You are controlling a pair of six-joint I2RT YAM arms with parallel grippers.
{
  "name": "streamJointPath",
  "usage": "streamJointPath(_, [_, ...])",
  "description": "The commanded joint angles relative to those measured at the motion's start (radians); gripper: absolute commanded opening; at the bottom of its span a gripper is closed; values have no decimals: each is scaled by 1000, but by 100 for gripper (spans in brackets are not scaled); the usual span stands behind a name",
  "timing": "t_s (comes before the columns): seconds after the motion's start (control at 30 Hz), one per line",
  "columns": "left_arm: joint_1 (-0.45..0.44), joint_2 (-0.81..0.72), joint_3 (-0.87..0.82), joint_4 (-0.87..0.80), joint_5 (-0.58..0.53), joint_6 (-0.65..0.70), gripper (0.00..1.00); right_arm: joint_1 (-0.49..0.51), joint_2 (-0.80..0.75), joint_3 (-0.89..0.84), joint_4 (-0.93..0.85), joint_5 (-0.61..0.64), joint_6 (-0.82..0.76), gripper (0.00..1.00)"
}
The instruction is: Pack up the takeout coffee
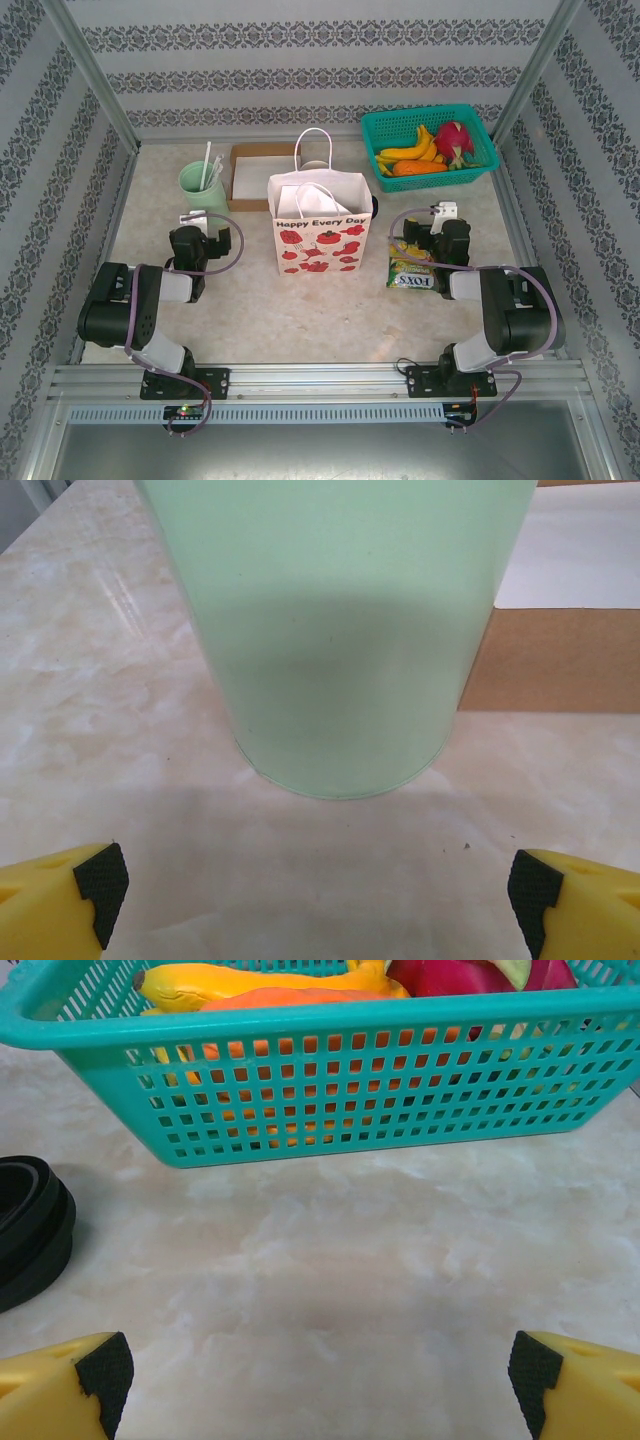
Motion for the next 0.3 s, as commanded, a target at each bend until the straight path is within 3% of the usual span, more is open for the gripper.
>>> streamJointPath(0.0, [10,-4,12,59,-3,-6,99,-6,-3,5,51,10,-5,98])
streamJointPath(0.27, [10,-3,15,55,1,-4,99,-4,-6,5,51,9,-6,98])
